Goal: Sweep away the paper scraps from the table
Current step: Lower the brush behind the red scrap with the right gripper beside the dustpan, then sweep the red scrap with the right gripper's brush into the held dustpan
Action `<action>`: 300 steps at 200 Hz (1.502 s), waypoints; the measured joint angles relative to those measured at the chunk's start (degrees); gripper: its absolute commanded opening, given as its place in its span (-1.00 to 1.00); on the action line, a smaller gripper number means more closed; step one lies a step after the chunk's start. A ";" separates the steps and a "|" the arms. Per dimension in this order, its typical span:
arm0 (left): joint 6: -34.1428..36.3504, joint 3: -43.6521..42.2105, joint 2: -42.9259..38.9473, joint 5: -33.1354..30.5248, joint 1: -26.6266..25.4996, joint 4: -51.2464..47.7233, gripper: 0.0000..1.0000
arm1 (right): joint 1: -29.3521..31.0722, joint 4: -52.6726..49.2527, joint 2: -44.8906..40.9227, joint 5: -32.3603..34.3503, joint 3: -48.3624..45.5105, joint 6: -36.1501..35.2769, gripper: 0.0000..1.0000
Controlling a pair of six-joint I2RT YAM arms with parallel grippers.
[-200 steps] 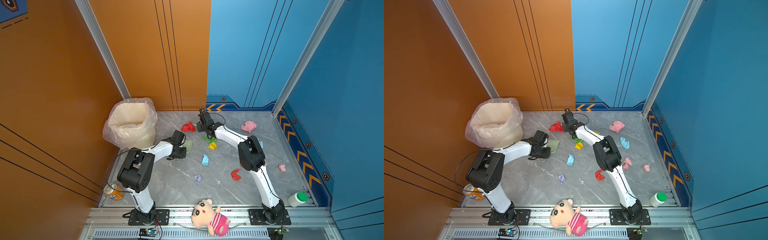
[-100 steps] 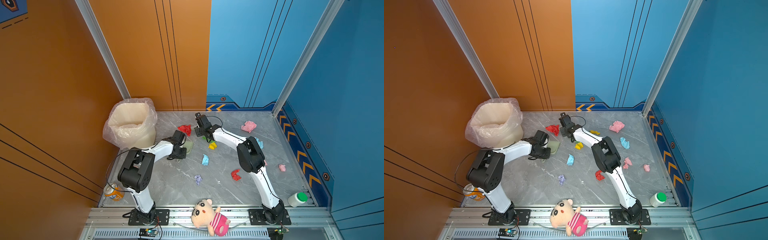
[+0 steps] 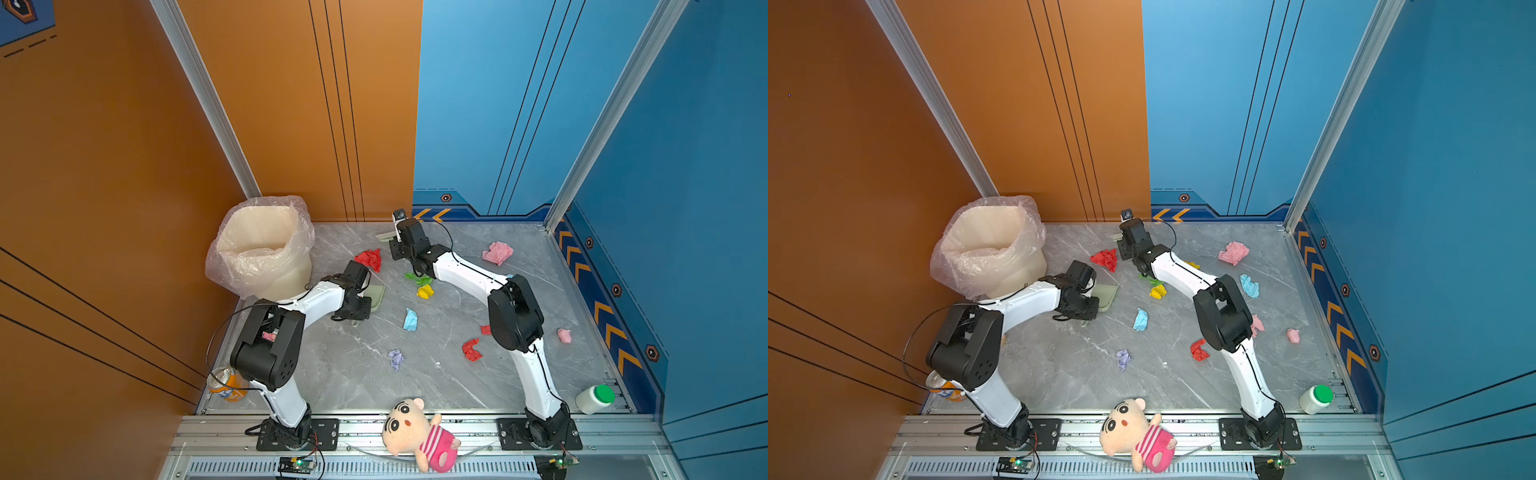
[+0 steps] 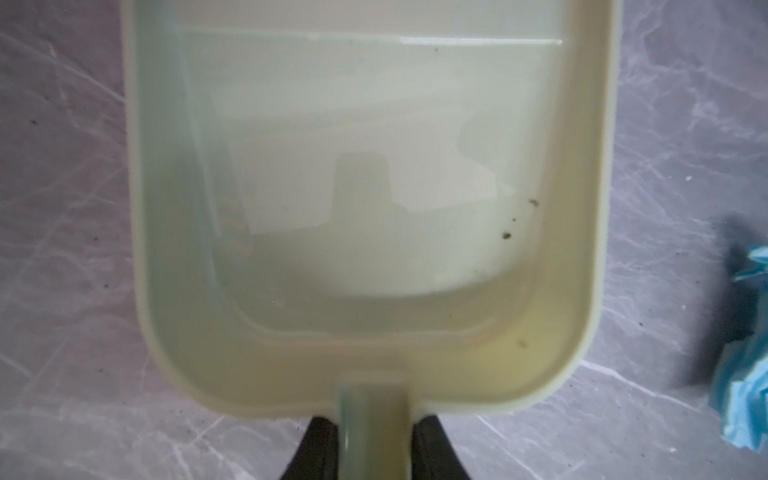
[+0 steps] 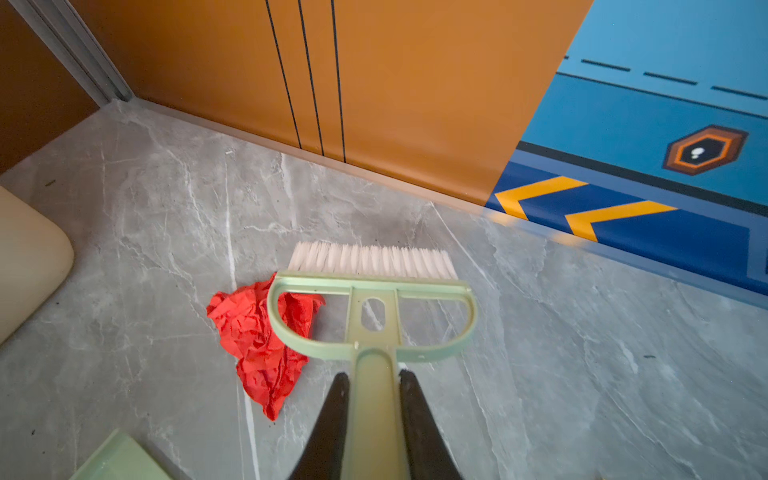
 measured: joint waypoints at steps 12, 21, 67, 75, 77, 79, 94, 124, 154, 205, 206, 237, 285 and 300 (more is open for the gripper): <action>0.00 0.00 0.00 -0.02 0.00 0.00 -0.63 | 0.28 0.11 1.64 -0.02 1.84 0.09 -1.00; 0.00 0.00 0.00 -0.02 0.00 -0.13 -0.63 | 0.55 0.09 2.60 -0.11 2.54 0.15 -1.00; 0.00 0.00 0.00 -0.02 0.00 -0.68 -0.62 | 1.57 -1.51 6.25 -1.31 3.21 -0.07 -1.00; 0.00 0.00 0.00 -0.02 0.00 -0.68 -0.62 | 1.73 -2.29 6.36 -1.55 3.21 -0.50 -1.00; 0.00 0.00 0.00 -0.02 0.00 -0.70 -0.62 | 1.75 -2.45 6.36 -1.57 3.21 -0.55 -1.00; 0.00 0.00 0.00 -0.02 0.00 -0.70 -0.62 | 1.79 -2.71 6.36 -1.57 3.21 -0.79 -1.00; 0.00 0.00 0.00 -0.04 0.00 -0.83 -0.62 | 1.99 -3.63 6.36 -1.64 3.21 -2.05 -1.00; 0.00 0.00 0.00 -0.04 0.00 -0.87 -0.62 | 2.84 -4.66 6.16 -1.62 1.77 -3.96 -1.00; 0.00 0.00 0.00 -0.04 0.00 -0.87 -0.62 | 4.15 -4.98 4.74 -1.73 -2.71 -5.01 -1.00; -0.02 -0.28 -0.02 -0.04 0.00 -0.79 -0.62 | 4.98 -6.21 -0.68 -1.90 -8.76 -7.02 -1.00; -0.04 -0.31 -0.02 -0.07 0.00 -0.79 -0.62 | 4.98 -6.23 -0.83 -1.90 -8.92 -7.04 -1.00; -0.02 -1.66 -0.04 -0.07 0.00 -1.05 -0.62 | 5.07 -7.17 -3.21 -1.92 -11.21 -8.07 -1.00; -0.04 -1.90 -0.20 -0.07 0.00 -1.01 -0.61 | 5.35 -9.25 -7.15 -3.08 -14.67 -9.07 -1.00; -0.04 -1.90 -0.20 -0.07 0.00 -1.01 -0.61 | 5.44 -9.33 -9.09 -3.39 -15.85 -9.14 -1.00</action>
